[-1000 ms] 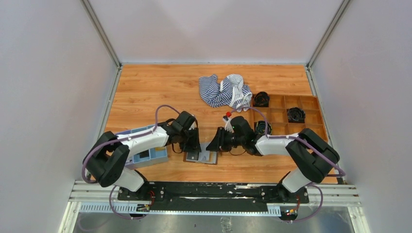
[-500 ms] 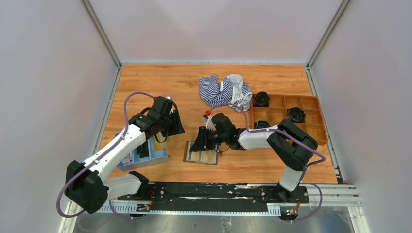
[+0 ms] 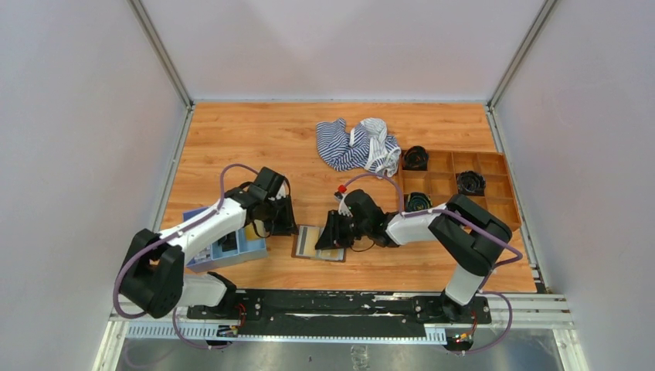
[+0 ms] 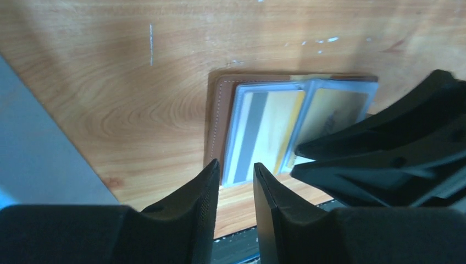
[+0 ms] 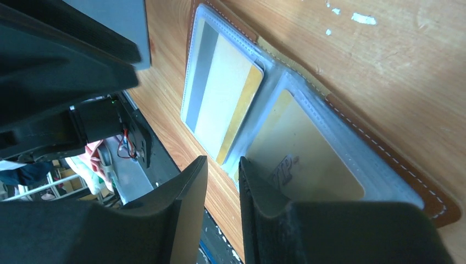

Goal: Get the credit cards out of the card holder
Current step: Remove the credit card from the card holder.

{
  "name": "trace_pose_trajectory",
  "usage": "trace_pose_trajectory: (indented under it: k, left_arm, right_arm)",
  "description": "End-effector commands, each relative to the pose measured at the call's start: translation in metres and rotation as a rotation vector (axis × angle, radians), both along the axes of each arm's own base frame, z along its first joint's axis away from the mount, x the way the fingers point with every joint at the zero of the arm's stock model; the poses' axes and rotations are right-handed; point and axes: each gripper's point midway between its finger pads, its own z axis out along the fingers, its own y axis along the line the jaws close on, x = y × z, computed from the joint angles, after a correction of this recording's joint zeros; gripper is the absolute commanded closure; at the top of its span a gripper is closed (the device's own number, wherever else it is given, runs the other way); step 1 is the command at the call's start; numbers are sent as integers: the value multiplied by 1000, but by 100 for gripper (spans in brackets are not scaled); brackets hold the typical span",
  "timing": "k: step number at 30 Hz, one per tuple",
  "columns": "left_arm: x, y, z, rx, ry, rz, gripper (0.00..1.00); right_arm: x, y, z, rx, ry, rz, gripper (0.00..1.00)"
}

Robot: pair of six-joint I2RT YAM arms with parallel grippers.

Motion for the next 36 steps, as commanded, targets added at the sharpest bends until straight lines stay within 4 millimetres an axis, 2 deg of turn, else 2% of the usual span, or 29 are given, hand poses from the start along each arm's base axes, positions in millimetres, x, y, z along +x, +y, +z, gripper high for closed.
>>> trace_pose_trajectory:
  k: [1, 5, 12, 17, 22, 24, 28, 31, 33, 36]
  left_arm:
    - [-2, -11, -16, -47, 23, -24, 67]
    - [-7, -4, -34, 6, 70, -28, 64]
    - [-12, -16, -51, -40, 100, -38, 64]
    - [-17, -31, -63, -65, 126, -56, 75]
    - [-20, -53, -66, -98, 125, -79, 83]
    - [-19, -55, -67, -98, 126, -76, 87]
    - [-20, -53, -72, -84, 136, -70, 93]
    - [-21, -49, -75, -61, 141, -68, 100]
    - [-22, -46, -77, -46, 146, -62, 100]
    - [-23, -43, -80, -24, 155, -56, 100]
  right_arm:
    - [9, -12, -19, -54, 42, -87, 69]
    - [14, -21, -26, -92, 70, -150, 70]
    - [21, -26, -32, -132, 113, -226, 71]
    - [24, -40, -39, -147, 171, -300, 73]
    - [24, -59, -47, -113, 217, -366, 75]
    - [22, -63, -48, -114, 218, -376, 78]
    - [20, -70, -48, -116, 207, -394, 83]
    - [20, -76, -48, -118, 198, -411, 91]
    - [21, -79, -48, -117, 195, -421, 99]
    - [20, -82, -48, -112, 196, -426, 100]
